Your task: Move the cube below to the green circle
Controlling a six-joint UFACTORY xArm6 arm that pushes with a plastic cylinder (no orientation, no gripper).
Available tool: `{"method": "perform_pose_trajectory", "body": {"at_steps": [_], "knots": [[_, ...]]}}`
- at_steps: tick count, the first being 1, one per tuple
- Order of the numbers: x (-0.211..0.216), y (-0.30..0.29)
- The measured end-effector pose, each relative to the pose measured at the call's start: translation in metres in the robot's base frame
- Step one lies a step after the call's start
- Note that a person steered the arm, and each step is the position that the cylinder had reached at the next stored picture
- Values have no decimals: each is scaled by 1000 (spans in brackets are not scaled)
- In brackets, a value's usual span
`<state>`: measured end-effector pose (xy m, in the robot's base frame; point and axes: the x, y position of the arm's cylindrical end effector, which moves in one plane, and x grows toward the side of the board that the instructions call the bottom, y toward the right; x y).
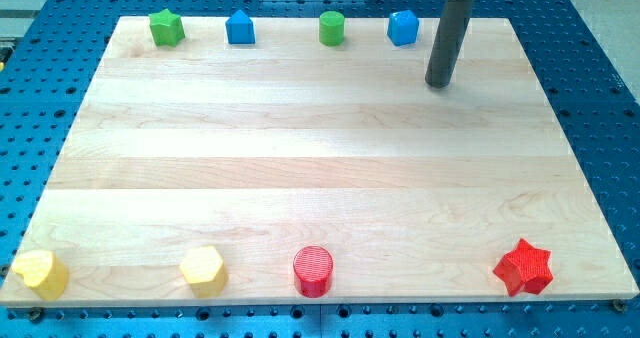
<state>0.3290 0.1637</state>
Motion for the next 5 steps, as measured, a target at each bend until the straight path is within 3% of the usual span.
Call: {"method": "perform_pose_trajectory", "body": {"at_steps": [3, 4, 5], "knots": [[1, 18], [-71, 52], [-115, 31]]}}
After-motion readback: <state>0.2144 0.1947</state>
